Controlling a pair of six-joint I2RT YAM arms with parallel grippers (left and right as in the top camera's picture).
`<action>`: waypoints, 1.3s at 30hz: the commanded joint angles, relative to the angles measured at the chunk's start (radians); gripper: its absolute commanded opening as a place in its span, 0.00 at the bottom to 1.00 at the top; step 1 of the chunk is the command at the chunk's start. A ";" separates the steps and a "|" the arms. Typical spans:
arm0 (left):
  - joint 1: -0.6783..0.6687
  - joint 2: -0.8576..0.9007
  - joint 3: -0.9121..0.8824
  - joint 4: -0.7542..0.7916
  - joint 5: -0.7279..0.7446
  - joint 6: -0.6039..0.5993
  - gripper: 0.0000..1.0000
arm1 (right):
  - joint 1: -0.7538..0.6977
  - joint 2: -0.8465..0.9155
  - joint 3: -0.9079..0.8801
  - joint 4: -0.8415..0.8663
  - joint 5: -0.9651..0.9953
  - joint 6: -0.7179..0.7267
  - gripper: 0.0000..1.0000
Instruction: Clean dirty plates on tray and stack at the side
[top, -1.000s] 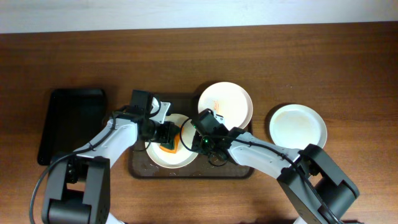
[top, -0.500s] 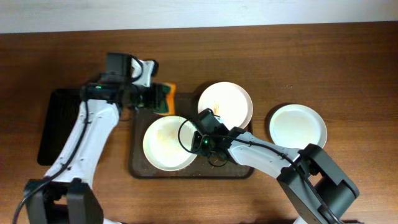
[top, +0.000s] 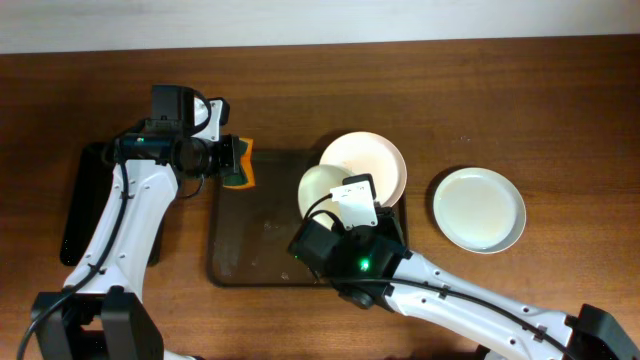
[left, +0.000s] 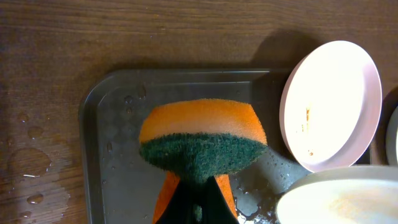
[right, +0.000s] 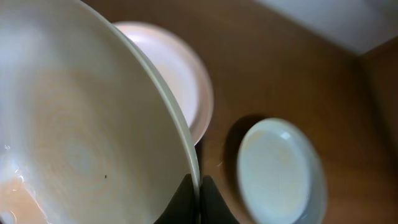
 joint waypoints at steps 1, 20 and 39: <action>0.002 -0.008 0.007 0.000 0.001 0.014 0.00 | 0.051 -0.011 0.046 0.002 0.270 -0.093 0.04; 0.002 -0.008 0.007 -0.008 0.000 0.012 0.00 | -0.884 -0.194 0.046 -0.120 -0.959 -0.142 0.04; 0.002 0.061 0.007 -0.018 0.000 0.012 0.00 | -0.914 0.079 0.026 0.108 -1.128 -0.045 0.40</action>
